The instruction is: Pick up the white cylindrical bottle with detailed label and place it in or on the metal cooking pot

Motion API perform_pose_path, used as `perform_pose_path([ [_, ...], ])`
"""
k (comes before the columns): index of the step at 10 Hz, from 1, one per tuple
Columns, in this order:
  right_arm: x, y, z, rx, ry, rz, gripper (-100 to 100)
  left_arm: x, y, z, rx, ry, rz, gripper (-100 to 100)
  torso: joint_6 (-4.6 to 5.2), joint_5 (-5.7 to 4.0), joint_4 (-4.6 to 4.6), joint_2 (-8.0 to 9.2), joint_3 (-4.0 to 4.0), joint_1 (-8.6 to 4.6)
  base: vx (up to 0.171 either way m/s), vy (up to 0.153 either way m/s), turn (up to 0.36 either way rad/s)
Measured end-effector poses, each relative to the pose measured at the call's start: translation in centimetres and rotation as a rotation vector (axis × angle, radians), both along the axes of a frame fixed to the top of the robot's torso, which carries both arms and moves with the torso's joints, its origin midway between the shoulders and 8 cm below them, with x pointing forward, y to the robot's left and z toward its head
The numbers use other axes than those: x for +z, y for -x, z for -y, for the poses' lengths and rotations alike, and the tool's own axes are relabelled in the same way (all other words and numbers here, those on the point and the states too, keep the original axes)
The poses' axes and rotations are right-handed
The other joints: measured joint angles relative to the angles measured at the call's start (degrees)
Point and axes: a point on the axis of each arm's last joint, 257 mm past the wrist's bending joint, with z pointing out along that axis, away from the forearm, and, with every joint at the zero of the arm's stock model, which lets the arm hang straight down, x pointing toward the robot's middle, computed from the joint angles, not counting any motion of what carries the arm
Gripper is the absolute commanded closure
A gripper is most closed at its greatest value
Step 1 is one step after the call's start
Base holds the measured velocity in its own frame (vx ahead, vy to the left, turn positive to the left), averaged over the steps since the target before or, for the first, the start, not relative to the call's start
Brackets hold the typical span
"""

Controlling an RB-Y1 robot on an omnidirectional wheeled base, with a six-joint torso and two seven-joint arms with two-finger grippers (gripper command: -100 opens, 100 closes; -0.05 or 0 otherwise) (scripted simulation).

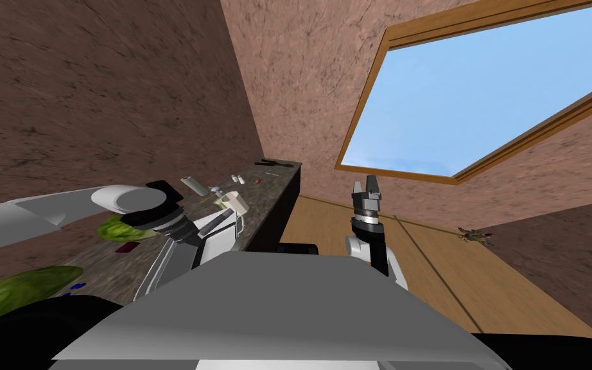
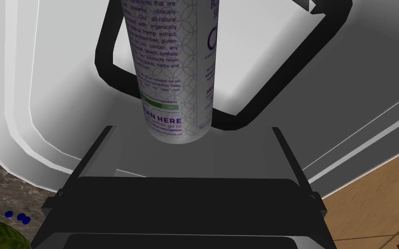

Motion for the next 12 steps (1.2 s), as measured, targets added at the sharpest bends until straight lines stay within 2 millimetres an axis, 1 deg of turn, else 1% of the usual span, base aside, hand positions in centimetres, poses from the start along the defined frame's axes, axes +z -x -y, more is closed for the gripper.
perform_pose_path([
  [2,0.0,0.0,0.0,0.000,0.000,0.000,0,-1.1,-0.1,0.5,0.010,0.016,0.020,-100,0.00,-0.01,0.01,0.03,0.02,-0.01,0.000,0.000,0.000],
  [4,0.0,0.0,0.0,0.000,0.000,0.000,0,-1.2,-1.3,0.5,0.011,0.023,0.066,-100,0.01,-0.02,0.01,0.02,0.01,-0.02,0.000,0.000,0.000],
  [9,0.0,0.0,0.0,0.000,0.000,0.000,0,1.9,-3.4,2.8,-0.015,0.026,0.069,-100,0.01,-0.02,0.01,0.01,0.01,-0.04,-0.001,0.001,-0.002],
  [12,0.0,0.0,0.0,0.000,0.000,0.000,0,2.1,-3.5,3.1,-0.015,0.026,0.069,-100,0.00,-0.01,0.01,0.02,0.01,-0.02,0.000,0.000,0.000],
])
